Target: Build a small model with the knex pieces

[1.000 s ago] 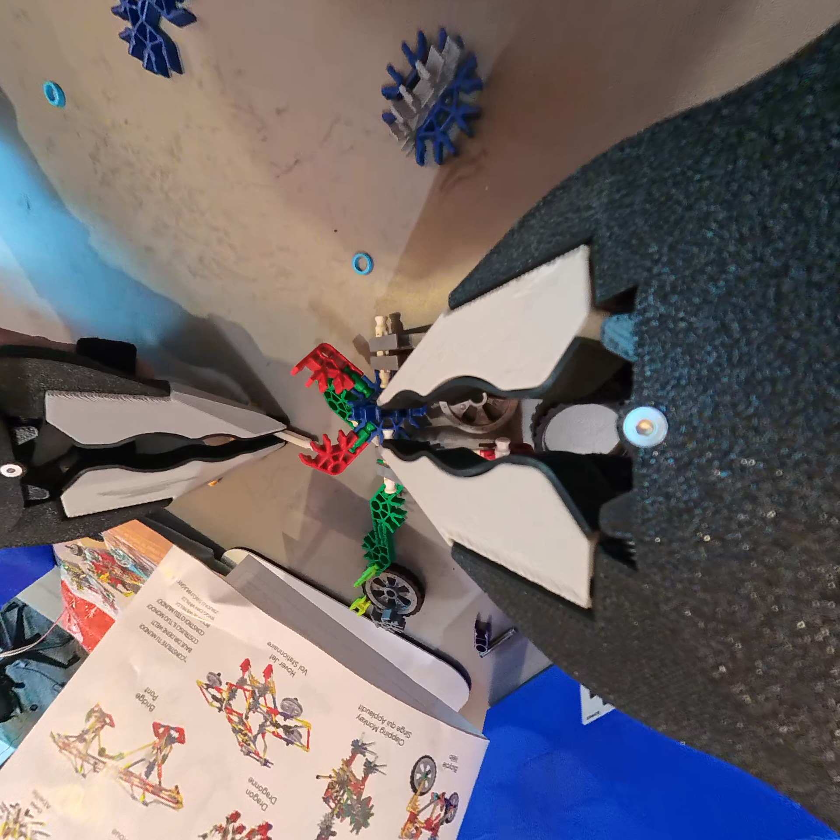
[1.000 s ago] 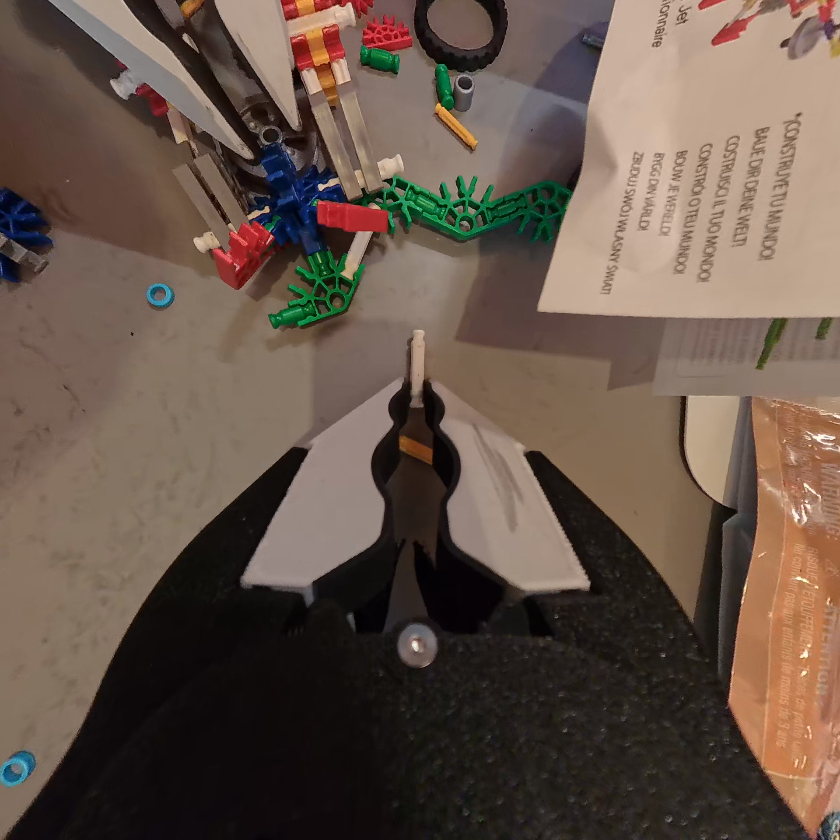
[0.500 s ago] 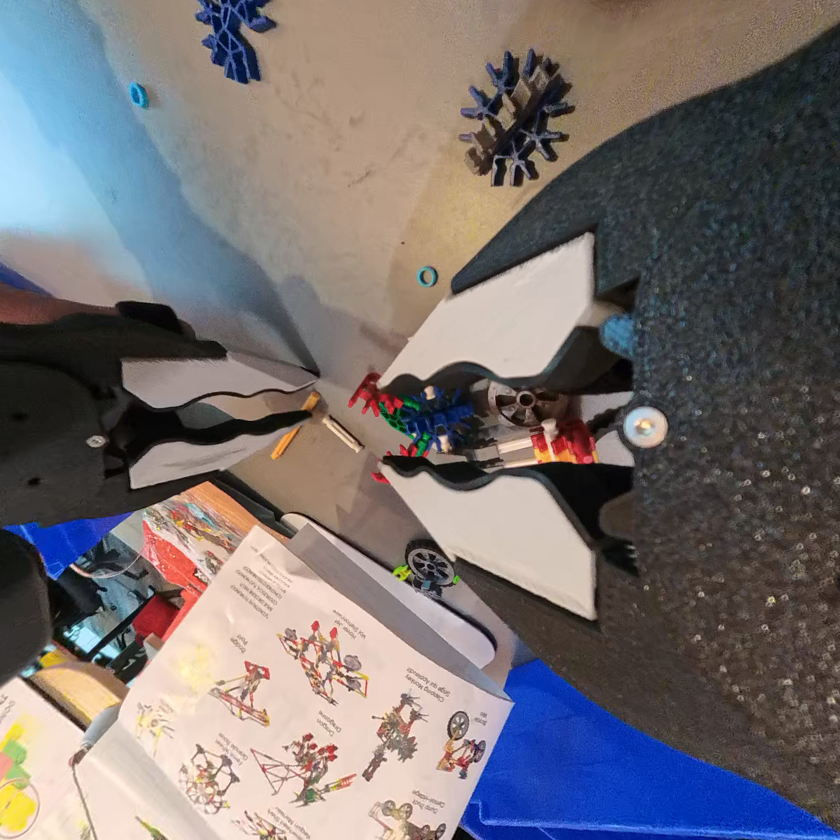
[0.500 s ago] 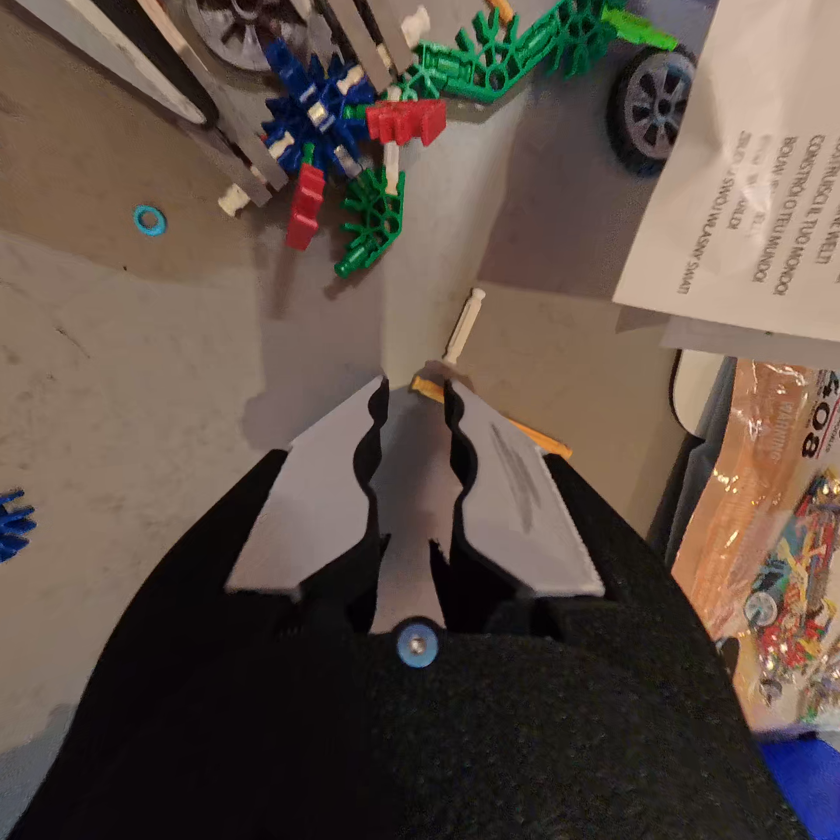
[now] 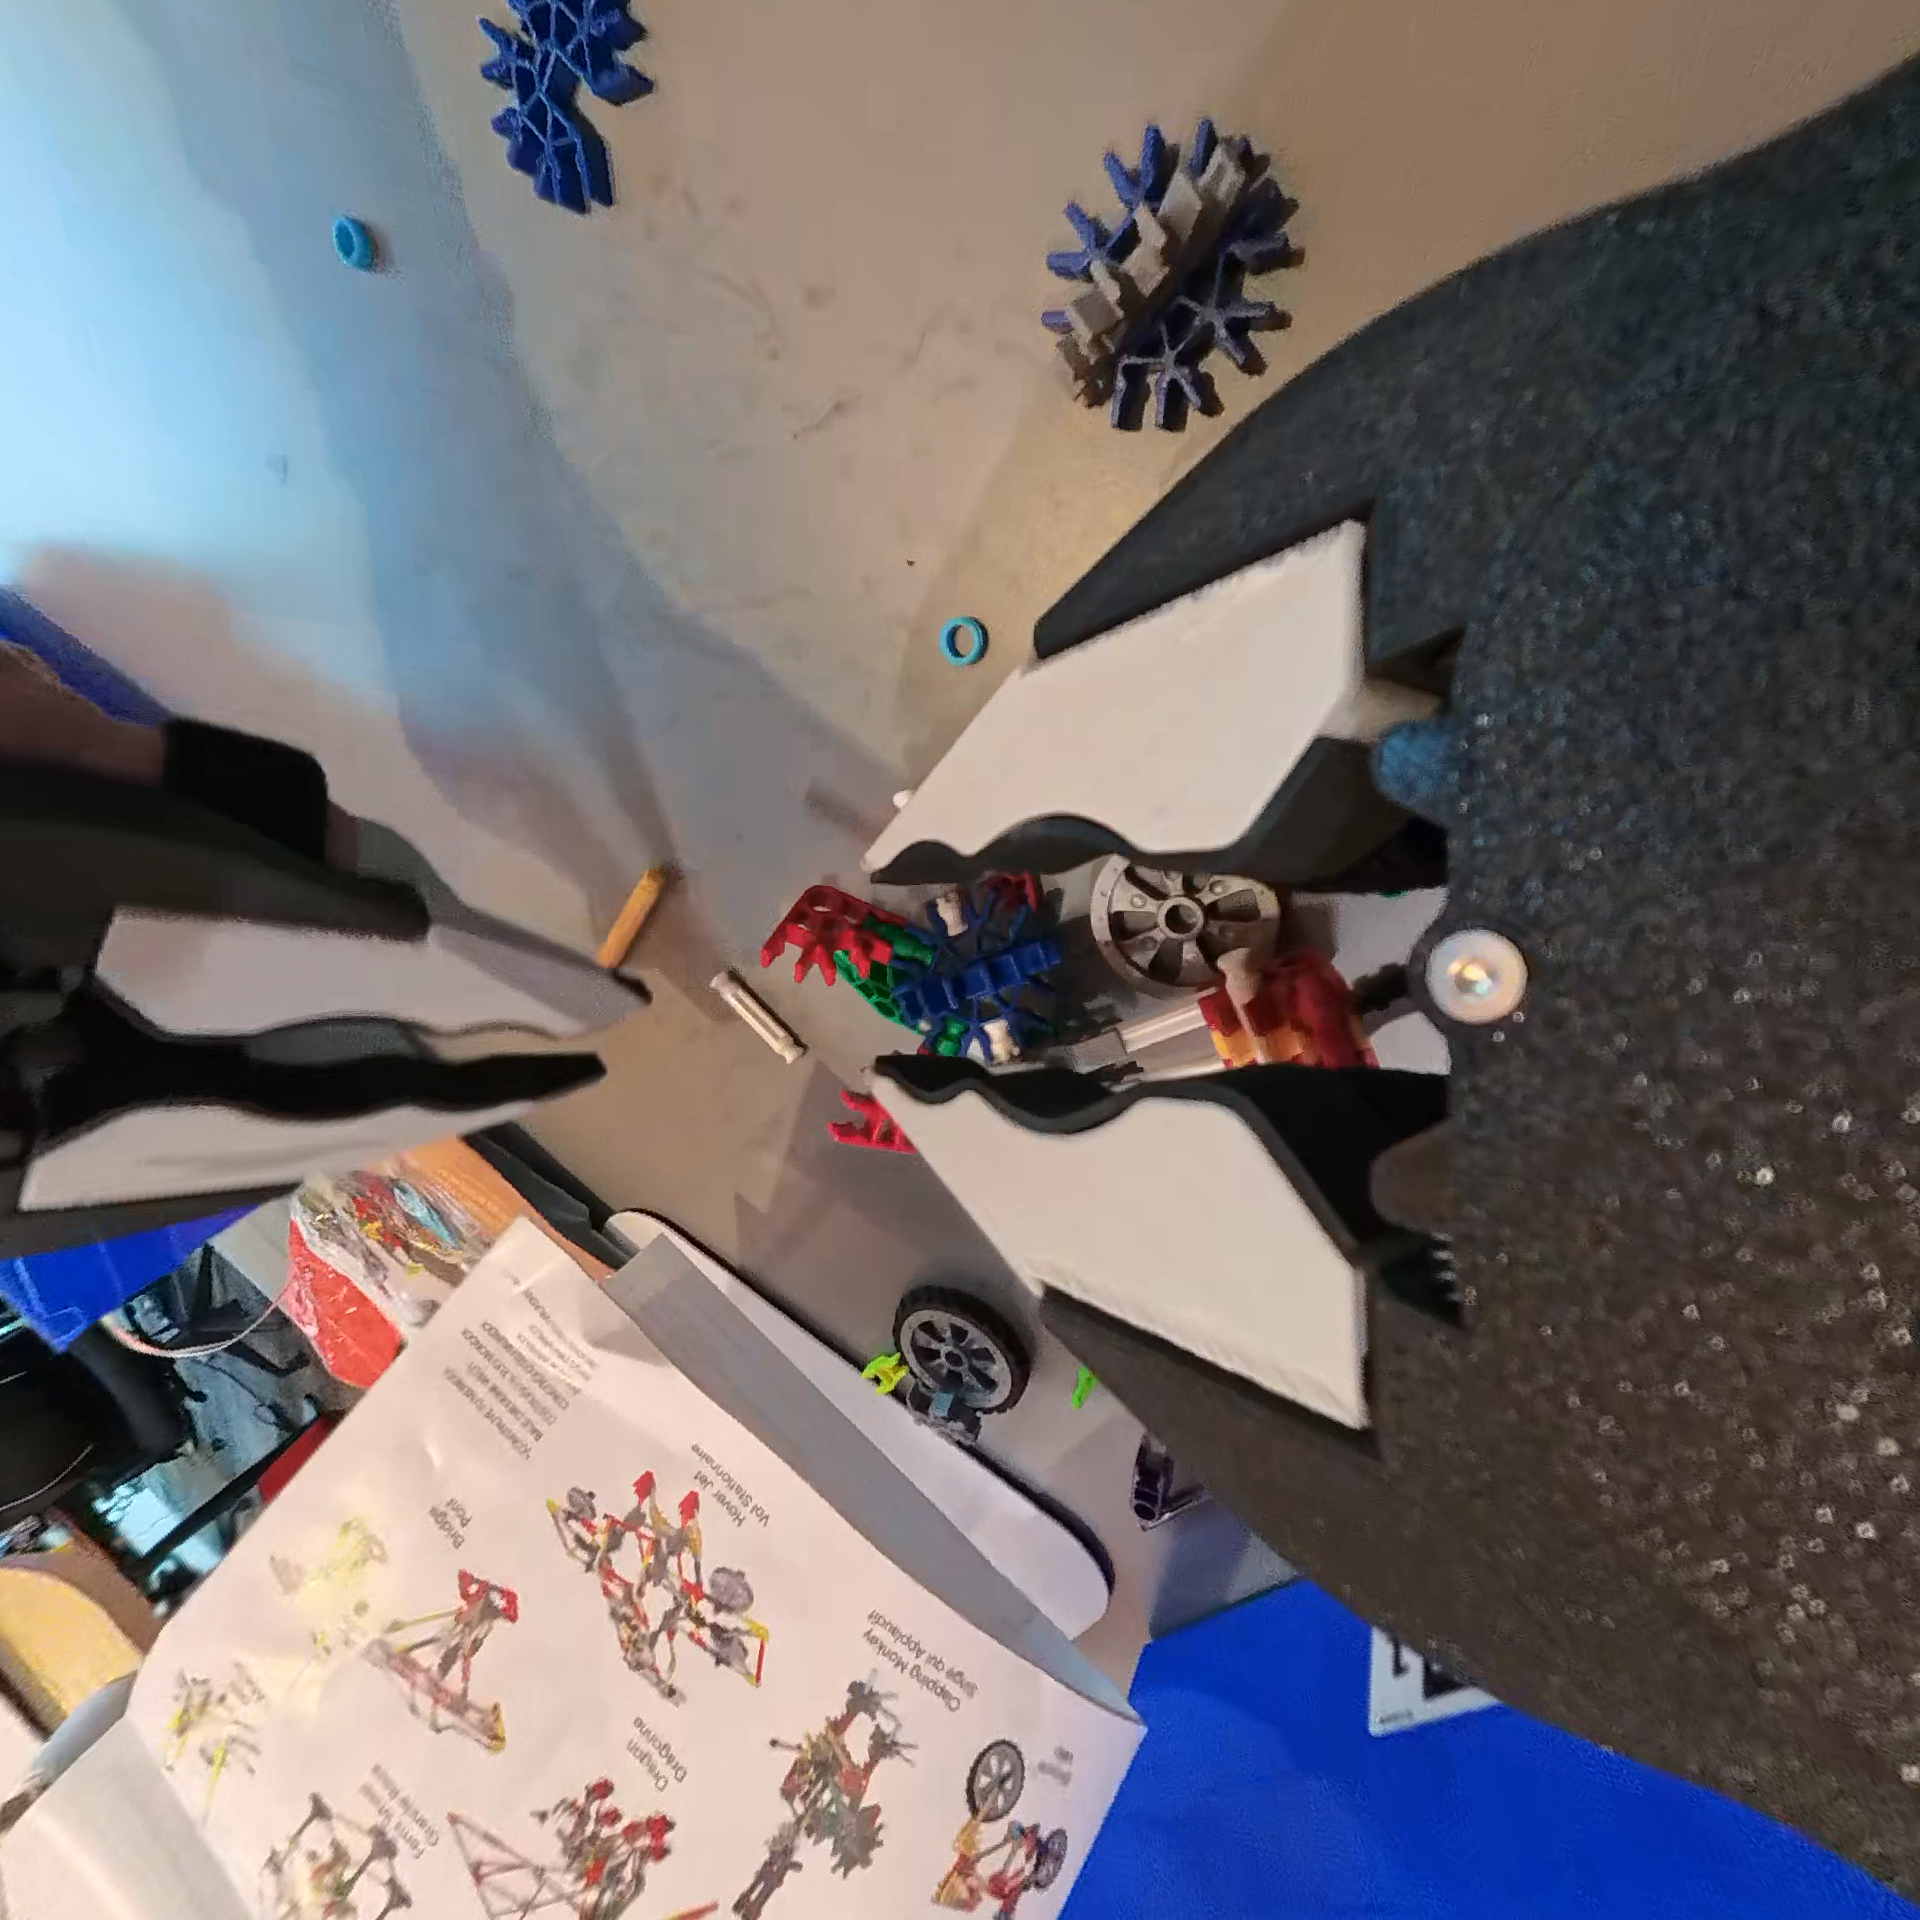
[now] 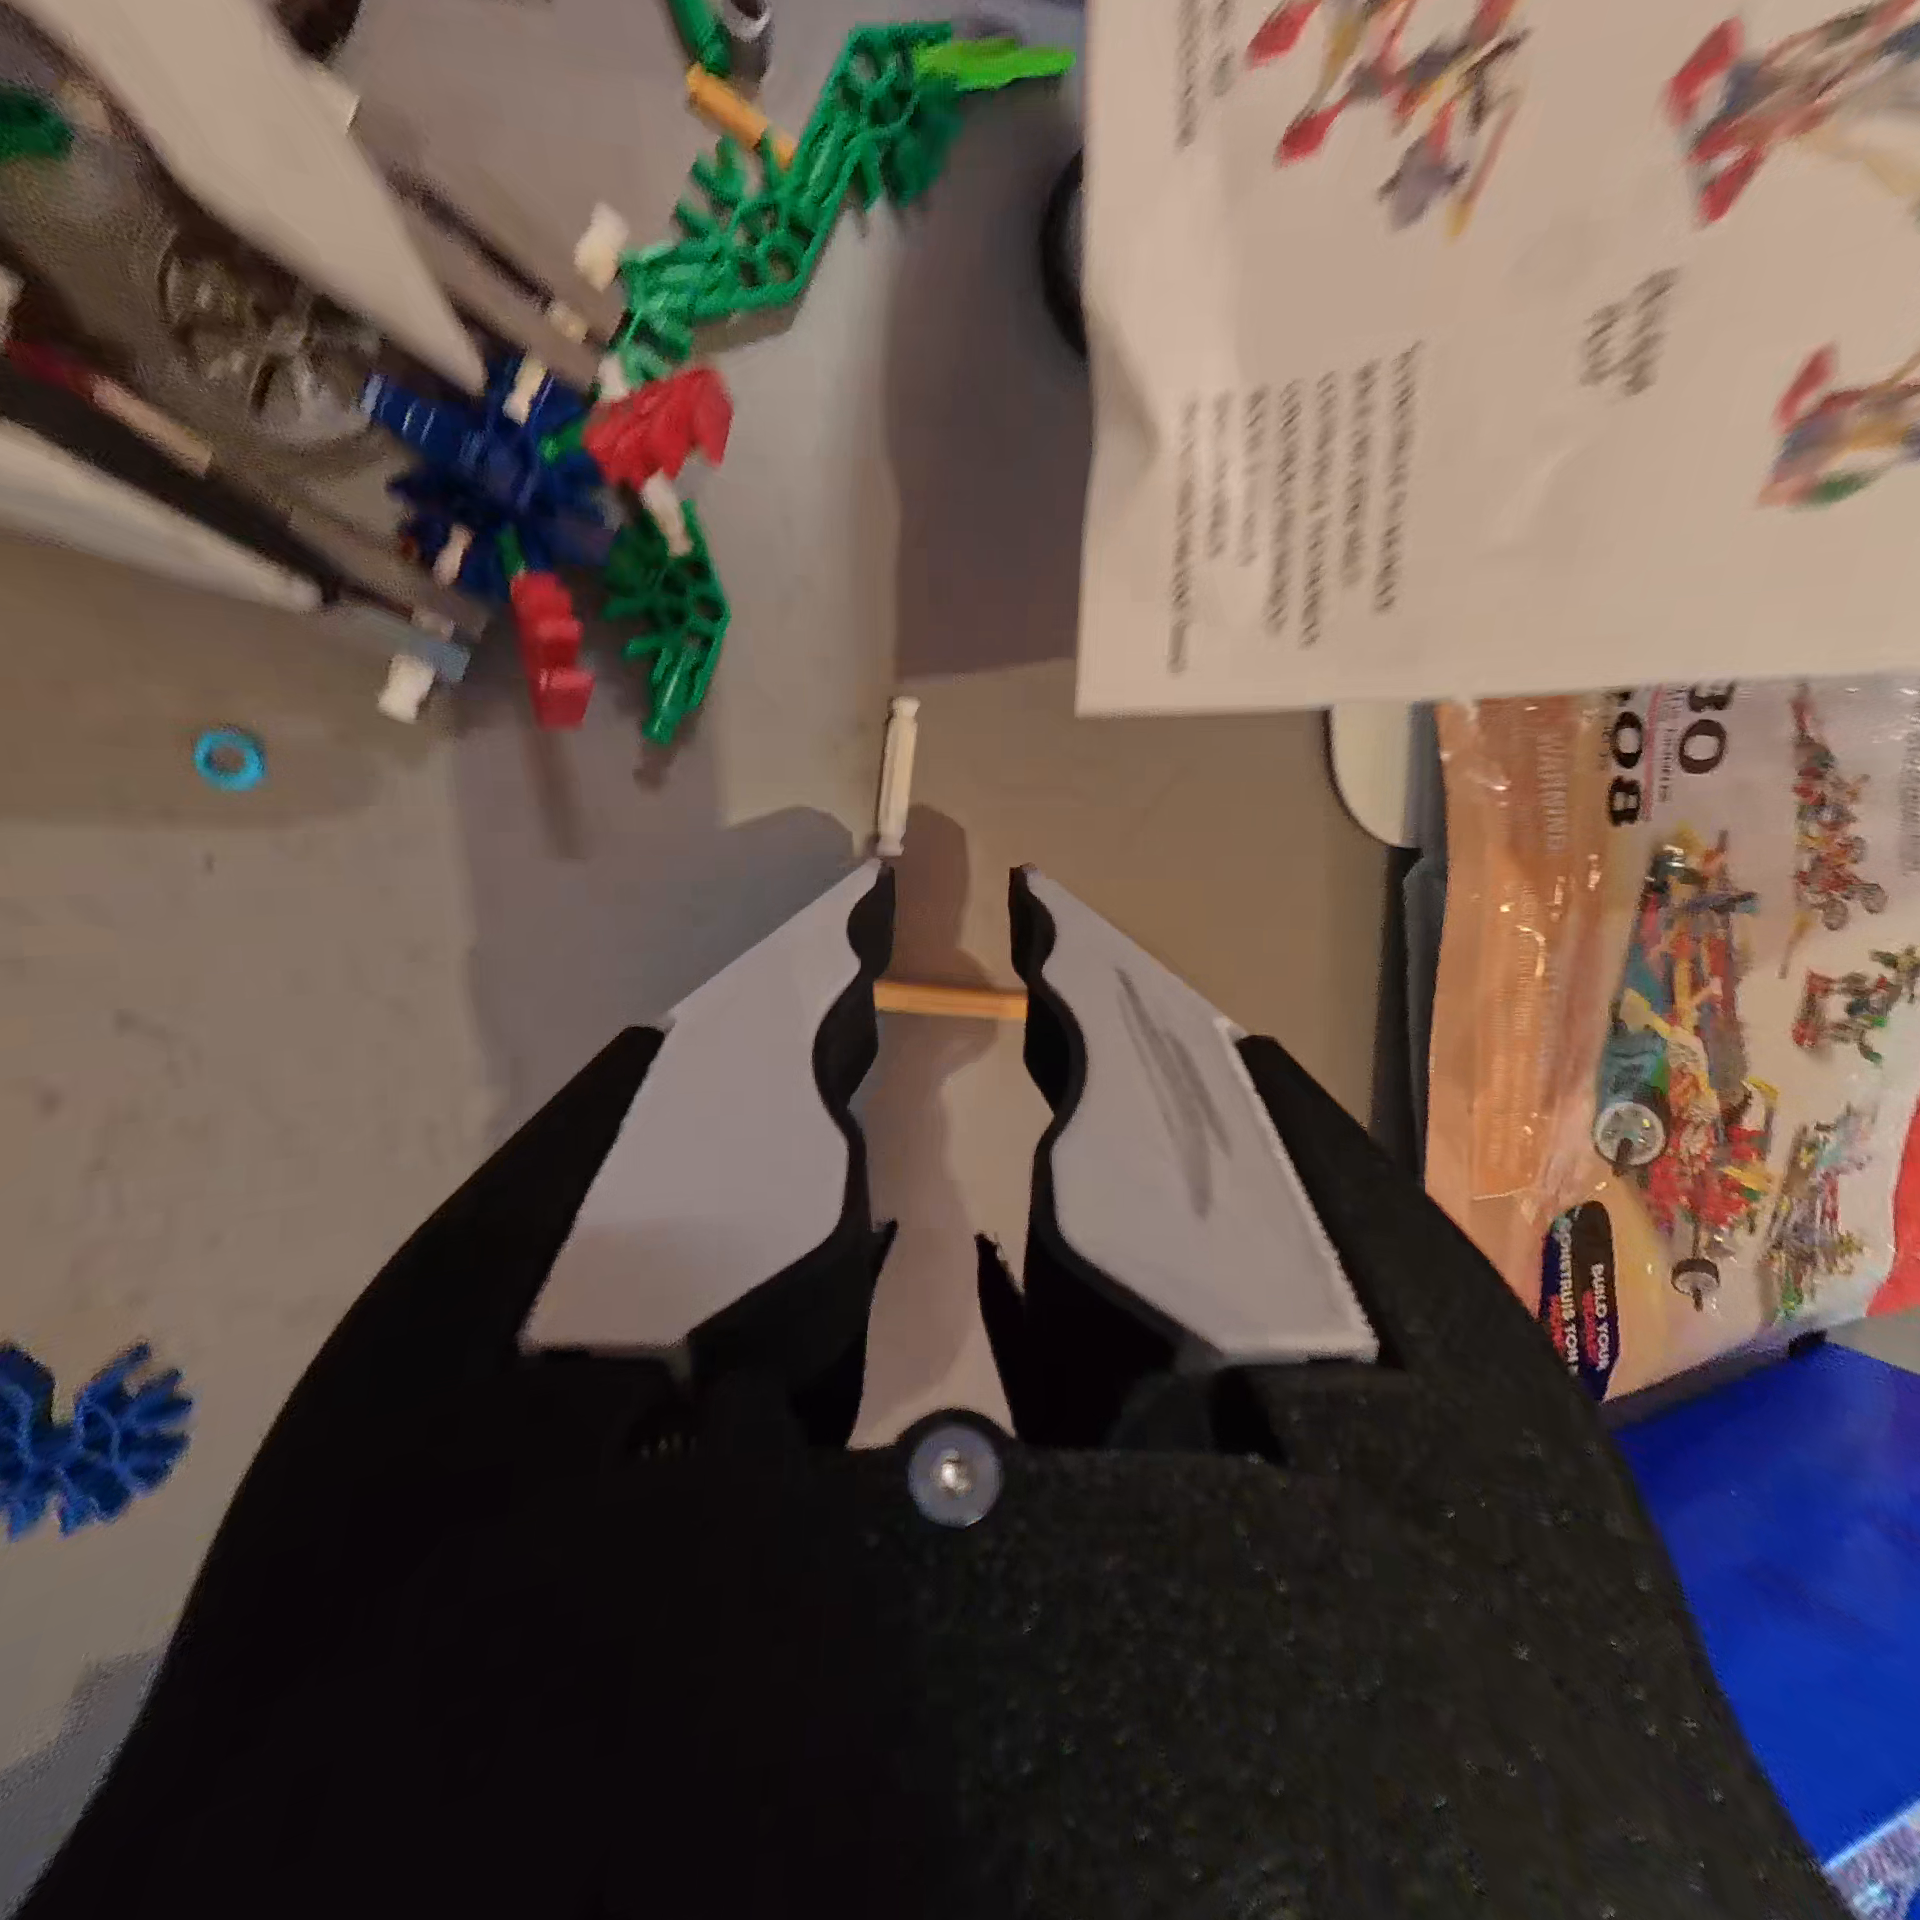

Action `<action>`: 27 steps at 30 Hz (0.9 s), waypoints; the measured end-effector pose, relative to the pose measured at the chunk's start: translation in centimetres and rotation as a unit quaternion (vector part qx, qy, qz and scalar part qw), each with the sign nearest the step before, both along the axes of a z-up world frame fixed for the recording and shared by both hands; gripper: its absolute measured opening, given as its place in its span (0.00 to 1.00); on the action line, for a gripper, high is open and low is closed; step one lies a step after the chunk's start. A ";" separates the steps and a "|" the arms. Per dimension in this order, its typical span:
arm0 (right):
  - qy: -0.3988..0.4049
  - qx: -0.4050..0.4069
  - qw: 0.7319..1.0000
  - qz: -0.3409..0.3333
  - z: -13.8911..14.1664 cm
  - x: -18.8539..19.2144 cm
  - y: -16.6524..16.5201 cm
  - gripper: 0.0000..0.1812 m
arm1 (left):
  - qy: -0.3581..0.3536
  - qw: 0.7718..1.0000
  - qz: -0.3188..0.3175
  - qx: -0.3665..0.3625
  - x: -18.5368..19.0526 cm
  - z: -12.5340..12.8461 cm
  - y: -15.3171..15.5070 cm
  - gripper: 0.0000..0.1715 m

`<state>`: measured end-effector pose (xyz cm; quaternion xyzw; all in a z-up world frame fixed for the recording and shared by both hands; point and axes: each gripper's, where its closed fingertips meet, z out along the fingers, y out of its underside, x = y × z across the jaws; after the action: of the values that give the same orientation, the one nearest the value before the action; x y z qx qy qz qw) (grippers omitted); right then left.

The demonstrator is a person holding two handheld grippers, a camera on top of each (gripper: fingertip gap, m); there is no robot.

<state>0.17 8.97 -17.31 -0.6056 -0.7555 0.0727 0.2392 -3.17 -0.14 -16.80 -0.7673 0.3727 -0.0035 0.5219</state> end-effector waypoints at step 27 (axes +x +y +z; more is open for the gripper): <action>0.028 -0.066 0.992 0.105 0.3 -1.0 -2.7 0.12 | -0.009 1.000 0.006 -0.010 -0.3 -1.1 0.4 0.13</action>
<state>-0.81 6.28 -16.96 -0.5348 -0.8015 0.1640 0.2113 -3.51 0.27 -17.93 -0.7744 0.3635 -0.0113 0.5177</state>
